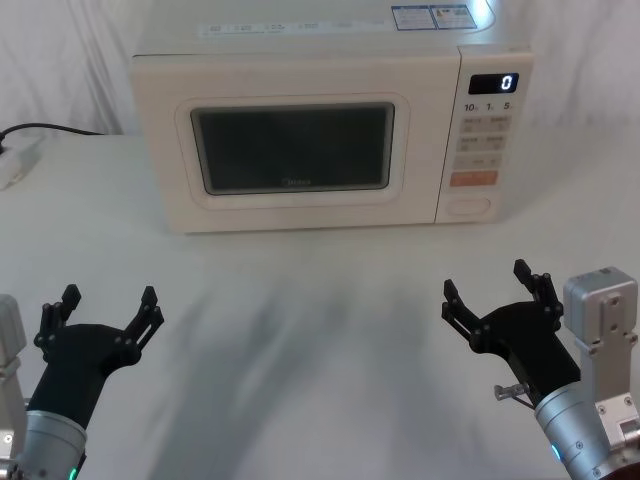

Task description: Press the button to open the microwave door with one hand; close the microwave door with the other hand.

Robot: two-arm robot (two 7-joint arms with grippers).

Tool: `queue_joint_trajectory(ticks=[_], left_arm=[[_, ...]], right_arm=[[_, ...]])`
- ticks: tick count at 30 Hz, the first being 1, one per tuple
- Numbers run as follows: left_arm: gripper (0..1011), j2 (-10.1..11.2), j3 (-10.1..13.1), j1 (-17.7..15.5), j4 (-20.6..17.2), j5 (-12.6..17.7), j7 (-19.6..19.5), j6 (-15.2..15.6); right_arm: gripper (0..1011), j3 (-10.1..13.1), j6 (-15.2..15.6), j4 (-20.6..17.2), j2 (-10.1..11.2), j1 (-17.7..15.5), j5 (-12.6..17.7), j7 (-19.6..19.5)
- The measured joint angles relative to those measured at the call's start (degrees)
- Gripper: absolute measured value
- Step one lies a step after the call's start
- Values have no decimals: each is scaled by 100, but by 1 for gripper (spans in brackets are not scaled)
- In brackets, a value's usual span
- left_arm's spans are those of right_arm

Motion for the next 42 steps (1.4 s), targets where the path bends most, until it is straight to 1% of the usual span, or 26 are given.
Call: queue_joint_trajectory(ticks=[42], left_arm=[[1001, 0, 0, 0, 0, 0, 0, 0]], right_arm=[[1000, 0, 0, 0, 0, 0, 0, 0]])
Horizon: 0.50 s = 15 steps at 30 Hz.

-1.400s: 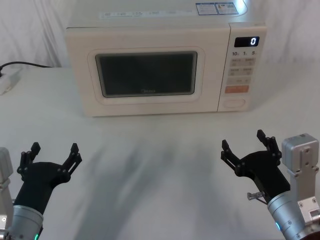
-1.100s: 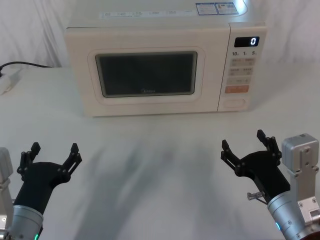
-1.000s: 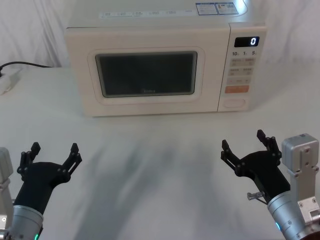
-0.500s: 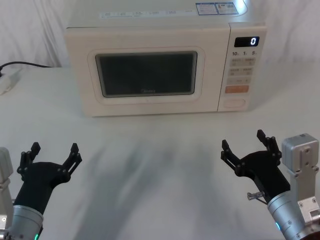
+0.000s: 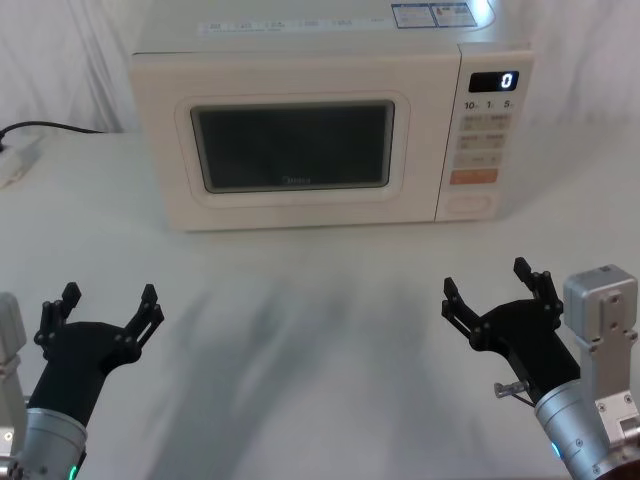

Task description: Press the button to open the microwave door with one hand; close the microwave door with the other hand.

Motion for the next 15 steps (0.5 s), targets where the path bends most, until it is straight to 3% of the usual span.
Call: queue_joint_trajectory(ticks=[15], left_arm=[[1001, 0, 0, 0, 0, 0, 0, 0]], right_arm=[[1000, 0, 0, 0, 0, 0, 0, 0]])
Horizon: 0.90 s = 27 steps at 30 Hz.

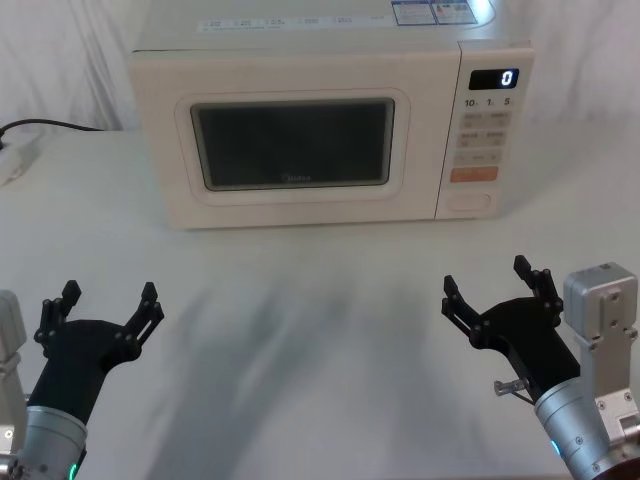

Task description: Press the button to open the microwave door with one hand; close the microwave door with the other hand.

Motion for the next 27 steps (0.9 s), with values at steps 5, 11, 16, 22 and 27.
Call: queue_joint_trajectory(ticks=[5, 11, 16, 22, 27], left_arm=[[1001, 0, 0, 0, 0, 0, 0, 0], [1001, 0, 0, 0, 0, 0, 0, 0], [1001, 0, 0, 0, 0, 0, 0, 0], [1001, 0, 0, 0, 0, 0, 0, 0], [1001, 0, 0, 0, 0, 0, 0, 0]], right_arm=[[1000, 0, 0, 0, 0, 0, 0, 0], [1000, 0, 0, 0, 0, 0, 0, 0], [955, 0, 0, 0, 0, 0, 0, 0], [845, 0, 0, 0, 0, 0, 0, 0], [680, 0, 0, 0, 0, 0, 0, 0]])
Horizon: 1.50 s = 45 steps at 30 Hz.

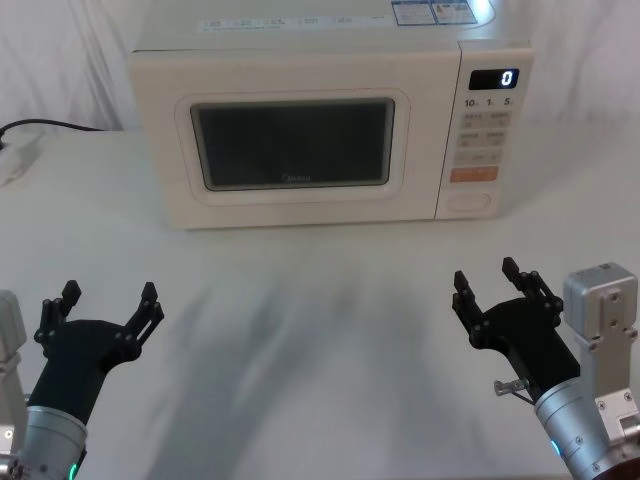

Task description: Press the button to open the microwave door with one hand; close the microwave door with the other hand.

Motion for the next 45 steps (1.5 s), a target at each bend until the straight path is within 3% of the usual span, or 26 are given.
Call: queue_joint_trajectory(ticks=[7, 22, 45], left_arm=[[1001, 0, 0, 0, 0, 0, 0, 0], [1001, 0, 0, 0, 0, 0, 0, 0], [1001, 0, 0, 0, 0, 0, 0, 0]], right_arm=[[423, 0, 0, 0, 0, 0, 0, 0], [2, 0, 0, 0, 0, 0, 0, 0], [0, 0, 0, 0, 0, 0, 0, 0]])
